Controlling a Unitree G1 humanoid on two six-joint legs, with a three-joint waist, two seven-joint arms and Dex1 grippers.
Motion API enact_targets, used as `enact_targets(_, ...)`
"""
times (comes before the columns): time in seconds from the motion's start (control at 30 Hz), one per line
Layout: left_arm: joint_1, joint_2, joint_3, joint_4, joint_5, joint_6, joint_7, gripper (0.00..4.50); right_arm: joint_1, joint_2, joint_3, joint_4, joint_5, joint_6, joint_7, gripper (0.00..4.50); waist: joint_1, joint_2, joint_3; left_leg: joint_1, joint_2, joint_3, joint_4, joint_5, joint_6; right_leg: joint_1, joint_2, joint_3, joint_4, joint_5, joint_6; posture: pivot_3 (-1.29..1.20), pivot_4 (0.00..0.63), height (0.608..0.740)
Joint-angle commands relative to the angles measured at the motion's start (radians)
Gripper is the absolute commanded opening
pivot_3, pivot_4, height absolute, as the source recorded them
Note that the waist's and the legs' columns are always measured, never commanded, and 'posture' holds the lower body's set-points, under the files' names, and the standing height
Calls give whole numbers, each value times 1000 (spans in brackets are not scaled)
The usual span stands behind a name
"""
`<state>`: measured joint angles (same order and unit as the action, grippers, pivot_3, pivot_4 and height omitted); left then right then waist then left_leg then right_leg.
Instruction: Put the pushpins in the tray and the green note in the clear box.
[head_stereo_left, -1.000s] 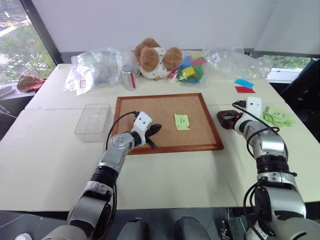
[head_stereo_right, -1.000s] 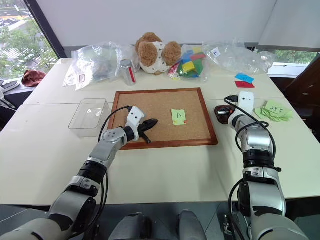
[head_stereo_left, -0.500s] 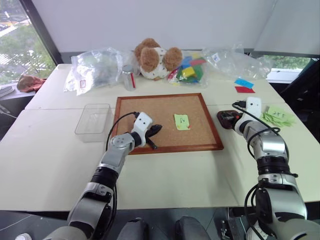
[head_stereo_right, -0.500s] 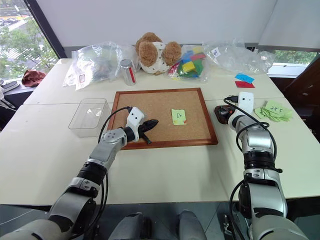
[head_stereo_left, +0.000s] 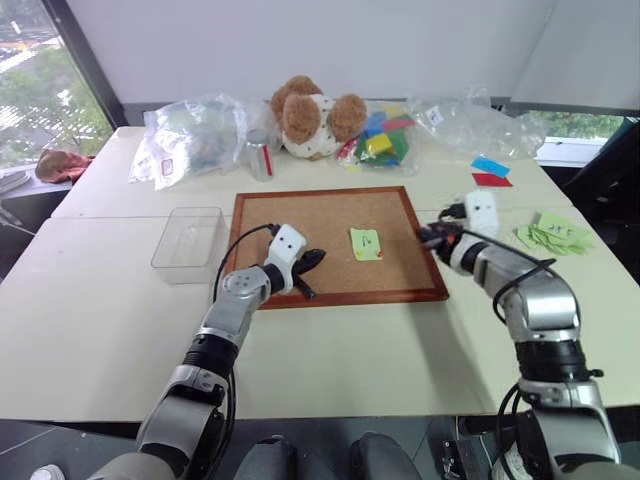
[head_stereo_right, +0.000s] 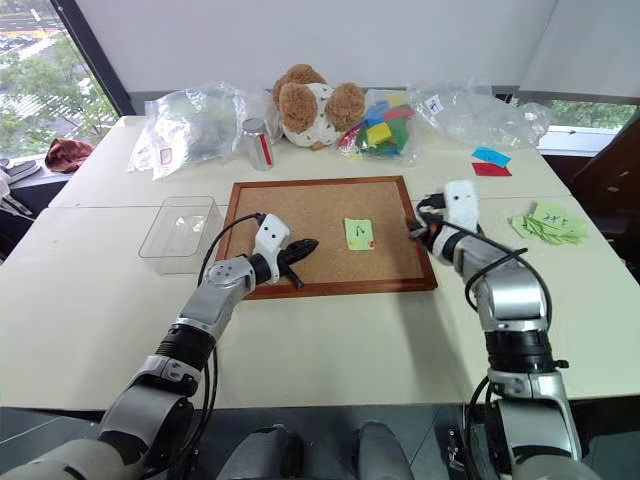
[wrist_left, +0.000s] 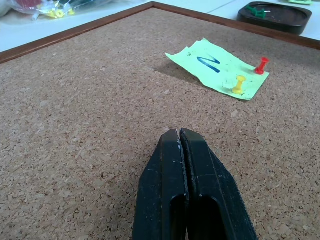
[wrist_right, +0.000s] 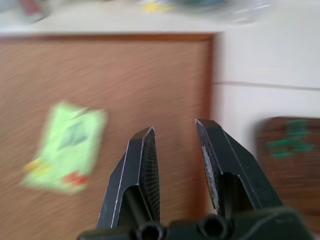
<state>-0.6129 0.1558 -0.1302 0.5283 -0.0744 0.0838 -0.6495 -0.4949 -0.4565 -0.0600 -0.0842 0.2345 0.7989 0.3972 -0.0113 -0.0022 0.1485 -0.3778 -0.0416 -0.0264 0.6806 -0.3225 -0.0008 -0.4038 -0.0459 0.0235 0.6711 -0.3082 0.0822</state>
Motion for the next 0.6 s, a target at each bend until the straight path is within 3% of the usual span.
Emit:
enact_targets(0.03,33,-2,-16,50,11,30,-11,0,25,21,44,-110,11,18,5,1338,0,0,0,0,0,0,0,0,0,0,0,0,0,0,0,0,150,740)
enact_targets(0.23,35,0,-16,47,11,32,-11,0,44,47,118,-68,-35,-31,-4,1338,0,0,0,0,0,0,0,0,0,0,0,0,-1,0,0,0,150,740)
enact_targets(0.6,39,4,-13,37,11,34,-7,0,-3,73,141,84,-74,-131,19,1338,-1,0,0,0,0,0,0,0,0,1,0,0,-1,0,0,0,150,740)
